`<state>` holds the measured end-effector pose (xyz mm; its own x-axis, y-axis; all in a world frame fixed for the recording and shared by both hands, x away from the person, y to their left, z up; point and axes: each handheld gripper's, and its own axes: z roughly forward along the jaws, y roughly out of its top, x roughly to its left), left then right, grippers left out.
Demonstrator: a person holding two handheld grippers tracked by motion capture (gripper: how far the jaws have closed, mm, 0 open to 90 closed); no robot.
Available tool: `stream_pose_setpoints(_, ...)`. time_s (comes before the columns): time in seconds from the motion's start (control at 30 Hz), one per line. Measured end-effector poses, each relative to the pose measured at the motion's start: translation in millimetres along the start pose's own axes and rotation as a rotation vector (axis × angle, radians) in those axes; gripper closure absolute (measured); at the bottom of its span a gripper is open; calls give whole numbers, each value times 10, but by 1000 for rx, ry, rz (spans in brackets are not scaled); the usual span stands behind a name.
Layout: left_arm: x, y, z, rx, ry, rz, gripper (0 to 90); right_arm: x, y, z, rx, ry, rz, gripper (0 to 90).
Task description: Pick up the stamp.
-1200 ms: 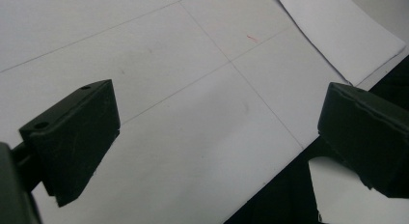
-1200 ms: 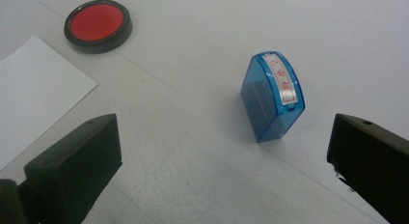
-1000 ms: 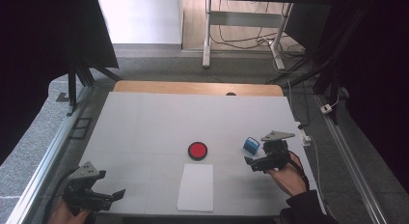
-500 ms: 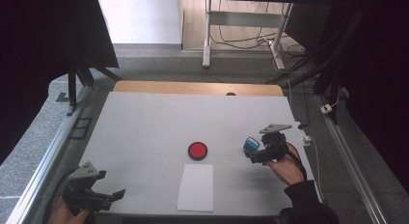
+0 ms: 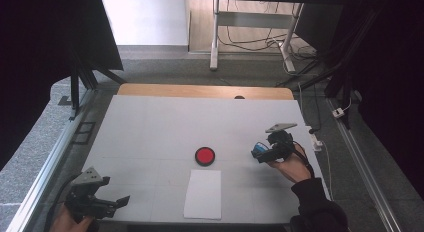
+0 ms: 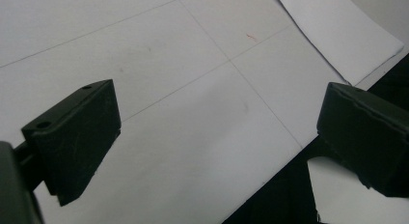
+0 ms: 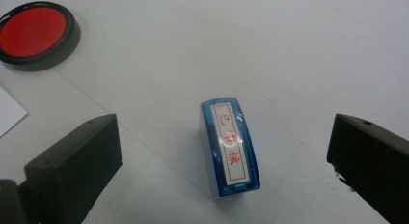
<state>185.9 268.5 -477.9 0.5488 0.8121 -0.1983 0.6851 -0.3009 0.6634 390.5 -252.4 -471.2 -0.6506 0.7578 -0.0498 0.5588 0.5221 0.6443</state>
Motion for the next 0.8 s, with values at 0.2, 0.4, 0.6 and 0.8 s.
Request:
stream_pose_setpoints(0.2,-2,1,1,3,2,1,20,-66,4,60,21,10,-6,2)
stream_pose_setpoints(0.4,-6,2,4,3,3,1,23,-110,7,68,29,39,-24,151)
stream_pose_setpoints(0.6,-4,2,6,5,4,1,25,-143,18,53,51,85,-40,354)
stream_pose_setpoints(0.8,-5,3,8,6,5,1,27,-171,26,56,57,107,-52,492)
